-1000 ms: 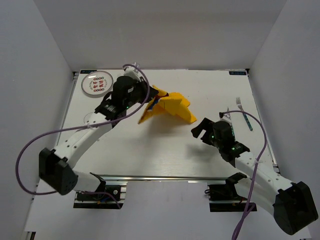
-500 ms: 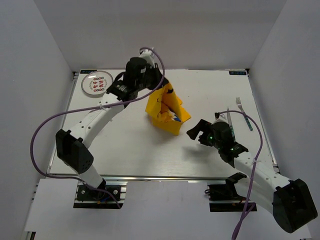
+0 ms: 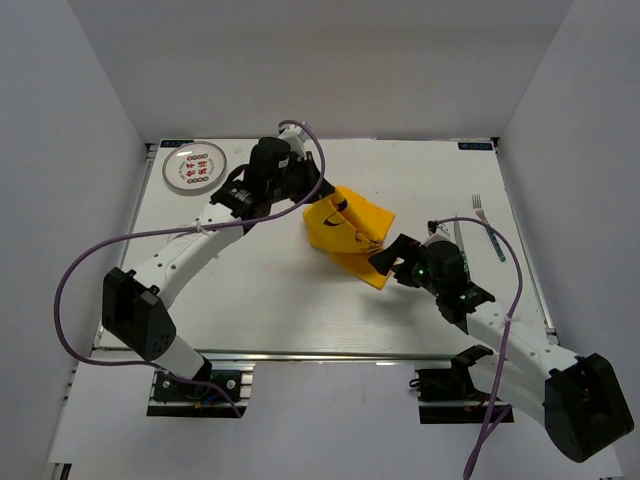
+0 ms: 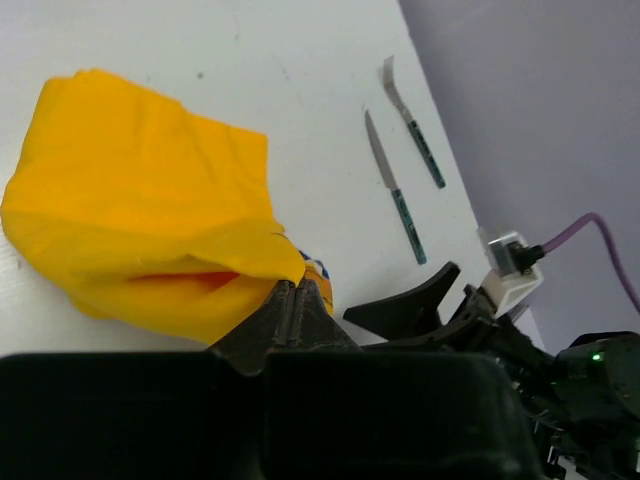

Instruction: Set the dinner table for one person

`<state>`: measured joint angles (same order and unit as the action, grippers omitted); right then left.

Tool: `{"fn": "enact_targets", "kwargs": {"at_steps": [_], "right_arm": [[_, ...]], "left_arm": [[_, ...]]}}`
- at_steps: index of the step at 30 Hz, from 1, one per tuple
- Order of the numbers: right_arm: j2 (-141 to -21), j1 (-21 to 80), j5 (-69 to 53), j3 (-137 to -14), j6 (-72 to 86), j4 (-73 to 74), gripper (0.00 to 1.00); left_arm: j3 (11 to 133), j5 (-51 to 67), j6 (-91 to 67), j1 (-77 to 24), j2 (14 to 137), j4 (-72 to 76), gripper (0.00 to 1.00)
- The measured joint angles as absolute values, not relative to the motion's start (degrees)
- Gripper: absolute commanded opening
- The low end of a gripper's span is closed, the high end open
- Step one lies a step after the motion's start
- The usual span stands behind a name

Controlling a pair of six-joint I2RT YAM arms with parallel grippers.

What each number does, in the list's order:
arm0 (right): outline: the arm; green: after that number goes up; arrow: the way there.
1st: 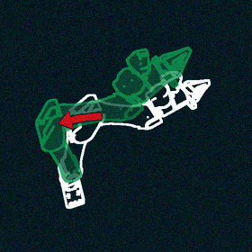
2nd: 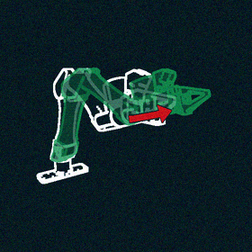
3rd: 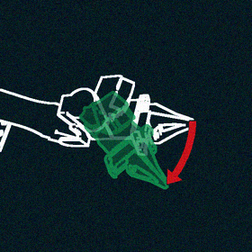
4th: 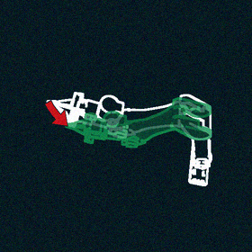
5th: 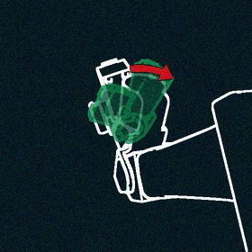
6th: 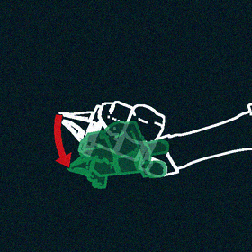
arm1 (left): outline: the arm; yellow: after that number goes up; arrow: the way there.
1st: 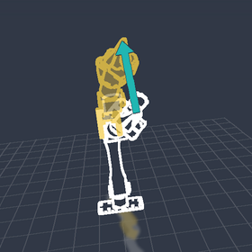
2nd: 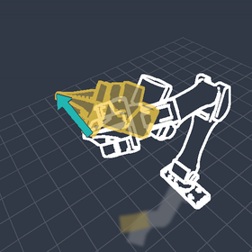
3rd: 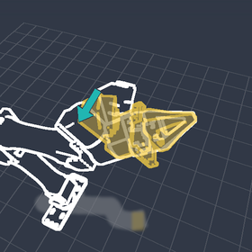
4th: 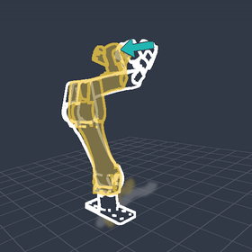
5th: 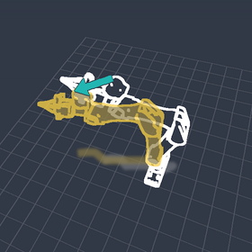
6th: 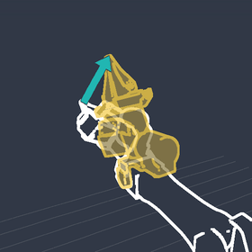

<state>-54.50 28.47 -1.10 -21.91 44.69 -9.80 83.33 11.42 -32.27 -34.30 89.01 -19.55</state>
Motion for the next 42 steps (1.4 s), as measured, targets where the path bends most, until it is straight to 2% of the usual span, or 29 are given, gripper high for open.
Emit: {"fn": "enact_targets", "kwargs": {"at_steps": [7, 13, 16, 21, 23, 24, 26, 31, 34, 37, 38, 39, 41, 42], "right_arm": [[-53.7, 28.5, -1.8, -18.5, 47.0, -11.0, 0.89], [-41.7, 28.4, 2.5, -9.8, 55.4, -7.8, 0.89], [-40.8, 28.1, 3.7, -8.8, 56.3, -7.4, 0.89], [-53.4, 28.1, 4.1, -15.4, 50.2, -6.9, 0.86], [-59.7, 28.1, 4.1, -18.5, 47.2, -8.0, 0.76], [-61.8, 28.1, 4.1, -19.4, 45.8, -8.8, 0.66], [-65.2, 28.1, 4.3, -20.6, 43.5, -9.9, 0.60], [-73.2, 28.1, 3.3, -22.4, 38.3, -14.0, 0.63], [-75.2, 28.2, -0.8, -21.3, 36.8, -20.4, 0.71], [-76.8, 28.2, -5.6, -18.6, 36.3, -28.9, 0.72], [-77.7, 28.2, -7.2, -18.3, 36.2, -31.0, 0.69], [-78.8, 28.3, -8.5, -18.2, 36.2, -32.9, 0.61], [-81.7, 28.3, -10.7, -18.2, 36.6, -36.1, 0.52], [-83.1, 28.4, -11.8, -18.2, 37.2, -37.8, 0.37]], "left_arm": [[79.6, 10.5, -33.7, -34.3, 86.5, -18.6, 0.00], [76.2, 8.4, -34.4, -34.3, 84.0, -17.6, 0.00], [73.8, 5.3, -35.2, -34.3, 81.8, -18.3, 0.00], [72.1, 0.3, -36.1, -33.9, 77.5, -20.2, 0.00], [72.1, -1.0, -36.1, -33.8, 76.5, -20.3, 0.00], [72.2, -1.5, -36.1, -33.7, 76.3, -20.5, 0.00], [72.2, -2.1, -36.1, -33.6, 76.3, -20.9, 0.00], [72.2, -3.0, -36.0, -33.5, 76.5, -22.6, 0.00], [72.2, -3.7, -36.0, -33.5, 76.5, -23.1, 0.00], [72.2, -4.1, -36.0, -33.5, 76.6, -23.4, 0.00], [72.2, -4.1, -36.0, -33.5, 76.6, -23.5, 0.00], [72.2, -4.1, -36.0, -33.5, 76.7, -23.5, 0.00], [72.2, -4.2, -36.0, -33.5, 76.8, -23.5, 0.00], [72.2, -4.3, -36.0, -33.5, 76.9, -23.5, 0.00]]}}
